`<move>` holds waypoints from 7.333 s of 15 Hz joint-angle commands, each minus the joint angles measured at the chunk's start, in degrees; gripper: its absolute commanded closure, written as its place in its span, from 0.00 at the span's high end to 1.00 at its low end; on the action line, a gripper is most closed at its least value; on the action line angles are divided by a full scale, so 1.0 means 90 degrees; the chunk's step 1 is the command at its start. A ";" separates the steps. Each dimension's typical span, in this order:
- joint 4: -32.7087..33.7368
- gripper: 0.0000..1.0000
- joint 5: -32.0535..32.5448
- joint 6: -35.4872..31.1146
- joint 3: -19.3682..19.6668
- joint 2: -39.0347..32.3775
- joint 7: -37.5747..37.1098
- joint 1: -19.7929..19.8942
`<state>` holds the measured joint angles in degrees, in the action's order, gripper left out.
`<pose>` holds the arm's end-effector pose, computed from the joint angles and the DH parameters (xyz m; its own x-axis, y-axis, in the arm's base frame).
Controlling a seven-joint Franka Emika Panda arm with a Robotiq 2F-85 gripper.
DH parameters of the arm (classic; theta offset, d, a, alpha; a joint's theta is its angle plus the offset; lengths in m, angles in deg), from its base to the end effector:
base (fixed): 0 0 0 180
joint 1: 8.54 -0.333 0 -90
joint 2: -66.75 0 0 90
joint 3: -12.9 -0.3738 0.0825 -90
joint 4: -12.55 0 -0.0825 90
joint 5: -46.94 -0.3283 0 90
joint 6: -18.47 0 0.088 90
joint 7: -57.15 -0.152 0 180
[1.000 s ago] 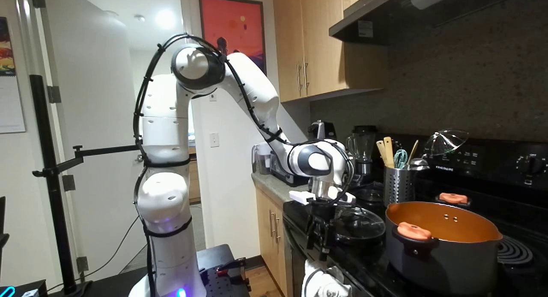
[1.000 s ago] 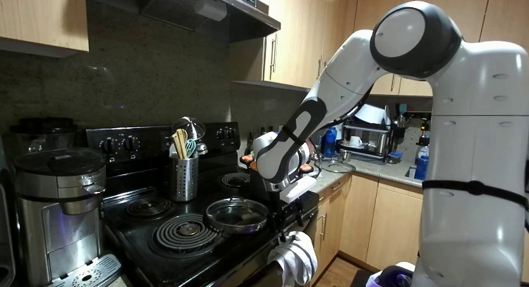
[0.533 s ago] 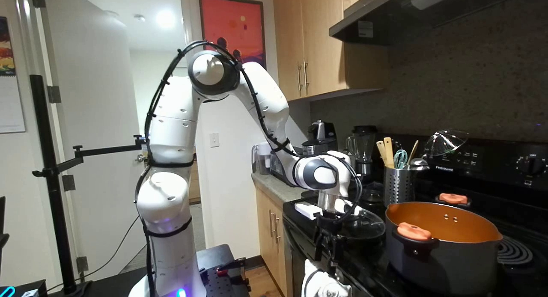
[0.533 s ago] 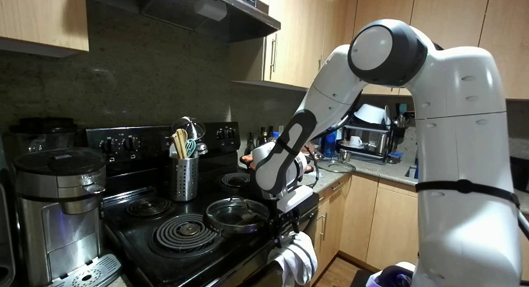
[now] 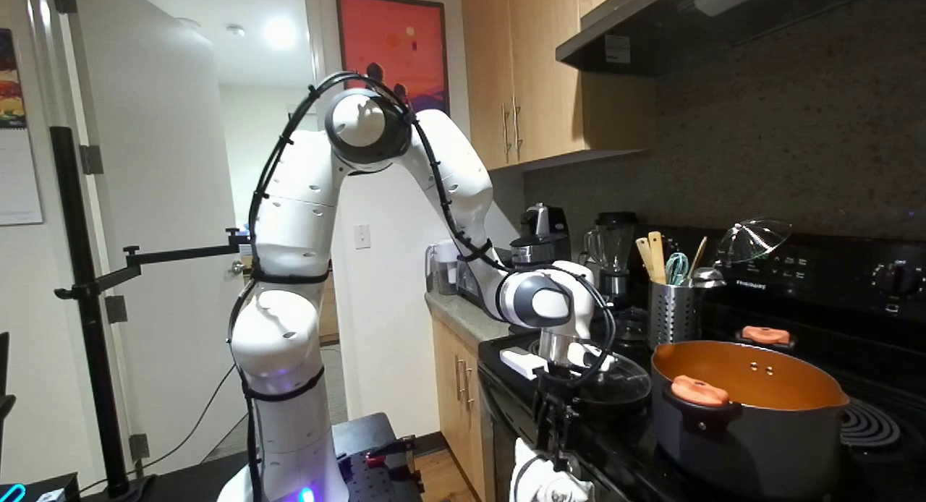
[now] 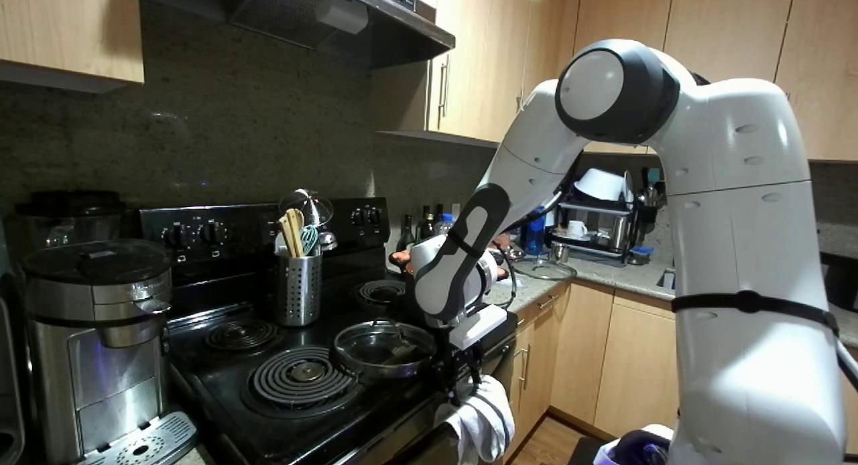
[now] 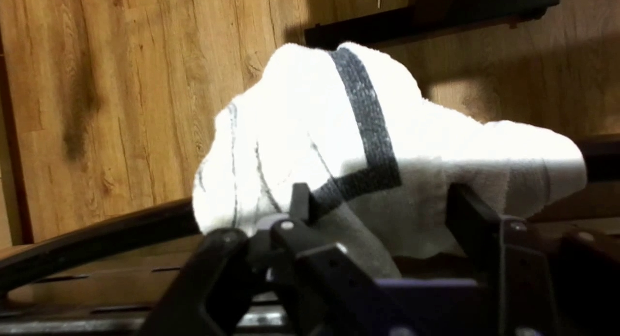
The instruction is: Take the clear lid from the black pot and place it on the stove then take the white towel and place it in the black pot
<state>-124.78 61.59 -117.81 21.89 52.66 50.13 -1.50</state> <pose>0.4267 -0.1343 0.2593 0.9437 -0.2108 -0.2550 -0.1646 -0.9677 0.1909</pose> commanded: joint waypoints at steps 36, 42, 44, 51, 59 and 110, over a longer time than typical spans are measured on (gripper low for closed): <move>0.0616 0.03 -0.1544 0.1708 -0.0111 0.4729 0.0083 0.0053; 0.1488 0.03 -0.2195 0.1464 0.0153 0.4004 -0.0375 0.0227; 0.1613 0.03 -0.2588 0.1311 0.0276 0.3868 -0.0542 0.0275; 0.1522 0.10 -0.2603 0.1334 0.0274 0.3903 -0.0352 0.0336; 0.2528 0.03 -0.3013 0.1525 0.0447 0.3217 -0.0881 0.0463; 0.4104 1.00 -0.1866 0.4409 0.0452 0.2401 -0.2280 0.0693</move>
<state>-86.14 42.66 -81.80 26.88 72.26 25.89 4.98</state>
